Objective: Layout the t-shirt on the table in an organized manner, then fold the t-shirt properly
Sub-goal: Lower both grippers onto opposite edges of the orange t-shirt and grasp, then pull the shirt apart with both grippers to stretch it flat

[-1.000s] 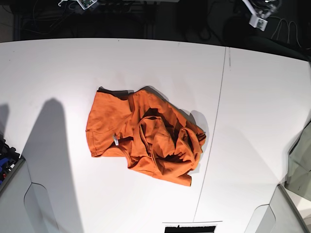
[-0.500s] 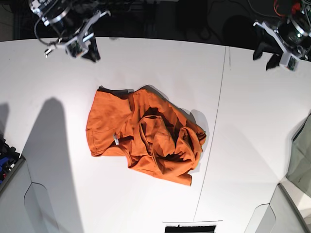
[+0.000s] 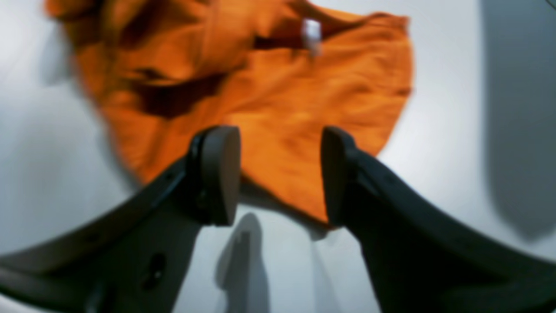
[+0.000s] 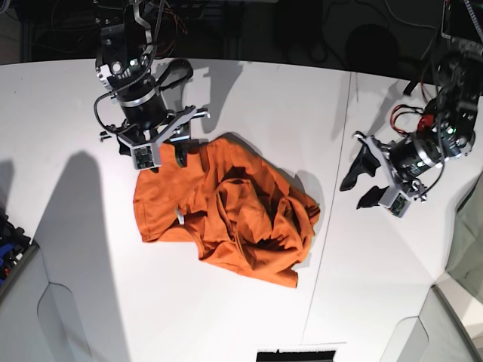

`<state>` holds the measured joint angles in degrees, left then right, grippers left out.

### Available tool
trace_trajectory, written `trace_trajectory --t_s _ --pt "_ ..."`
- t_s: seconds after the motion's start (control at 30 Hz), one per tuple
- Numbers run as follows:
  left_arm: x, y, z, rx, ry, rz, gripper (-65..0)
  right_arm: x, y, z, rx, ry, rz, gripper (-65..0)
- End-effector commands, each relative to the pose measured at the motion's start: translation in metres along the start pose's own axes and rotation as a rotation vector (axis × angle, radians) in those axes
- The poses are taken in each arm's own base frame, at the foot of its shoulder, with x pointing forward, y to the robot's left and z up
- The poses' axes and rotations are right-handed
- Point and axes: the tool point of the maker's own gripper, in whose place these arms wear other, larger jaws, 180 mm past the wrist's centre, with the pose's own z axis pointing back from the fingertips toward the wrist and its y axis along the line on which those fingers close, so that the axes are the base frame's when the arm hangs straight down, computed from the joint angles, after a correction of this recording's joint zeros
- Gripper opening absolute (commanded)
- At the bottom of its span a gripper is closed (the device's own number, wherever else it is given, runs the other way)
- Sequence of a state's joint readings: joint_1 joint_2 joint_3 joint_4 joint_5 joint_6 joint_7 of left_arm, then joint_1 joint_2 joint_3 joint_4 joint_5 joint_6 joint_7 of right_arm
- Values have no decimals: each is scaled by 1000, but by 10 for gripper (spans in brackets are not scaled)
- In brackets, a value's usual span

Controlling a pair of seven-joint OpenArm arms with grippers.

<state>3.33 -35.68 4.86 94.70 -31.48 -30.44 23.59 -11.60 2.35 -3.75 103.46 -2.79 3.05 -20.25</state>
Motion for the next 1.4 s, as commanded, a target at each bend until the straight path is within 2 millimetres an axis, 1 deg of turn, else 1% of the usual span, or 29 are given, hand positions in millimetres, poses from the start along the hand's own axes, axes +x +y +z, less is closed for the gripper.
trace_trajectory --t_s 0.0,0.1,0.2,0.27,0.4,0.47,0.57,0.67,0.77,0.93,1.07,1.13,1.17,1.23,1.37 --pt "22 13 -4 19 -55 -29 -302 19 -12 -3 -39 -59 -14 -350" --pt "27 27 -27 50 -46 -1 -303 20 -40 -13 -118 -51 -65 -350" --pt "27 36 -48 54 -35 43 -302 11 -62 -23 -161 -28 -137 -350" --pt "27 40 -59 57 -31 74 -302 6 -65 -32 -143 -13 -161 -350" --pt "30 41 -77 55 -38 137 -302 -2 -60 -54 -97 27 -169 -350" --pt "29 35 -85 41 -41 167 -302 -8 -60 -63 -91 53 -176 -350" --pt "29 21 -93 -3 -53 203 -302 -16 -59 -74 -84 85 -185 -350" --pt "35 9 -98 -37 -74 228 -303 -18 -58 -79 -76 96 -186 -350" --pt "39 4 -101 -47 -84 236 -302 -18 -57 -79 -76 96 -186 -350" --pt "50 13 -99 -49 -74 238 -303 -18 -58 -79 -76 96 -186 -350" --pt "70 28 -92 -59 -83 286 -303 -18 -58 -79 -76 96 -186 -350" --pt "80 30 -87 -92 -112 323 -303 -18 -58 -79 -76 97 -186 -350" --pt "83 29 -85 -110 -119 336 -303 -18 -58 -79 -76 97 -186 -350" --pt "79 23 -87 -127 -90 339 -303 -18 -58 -79 -76 95 -186 -350" --pt "70 1 -95 -179 -51 350 -303 -18 -58 -79 -76 95 -186 -351"
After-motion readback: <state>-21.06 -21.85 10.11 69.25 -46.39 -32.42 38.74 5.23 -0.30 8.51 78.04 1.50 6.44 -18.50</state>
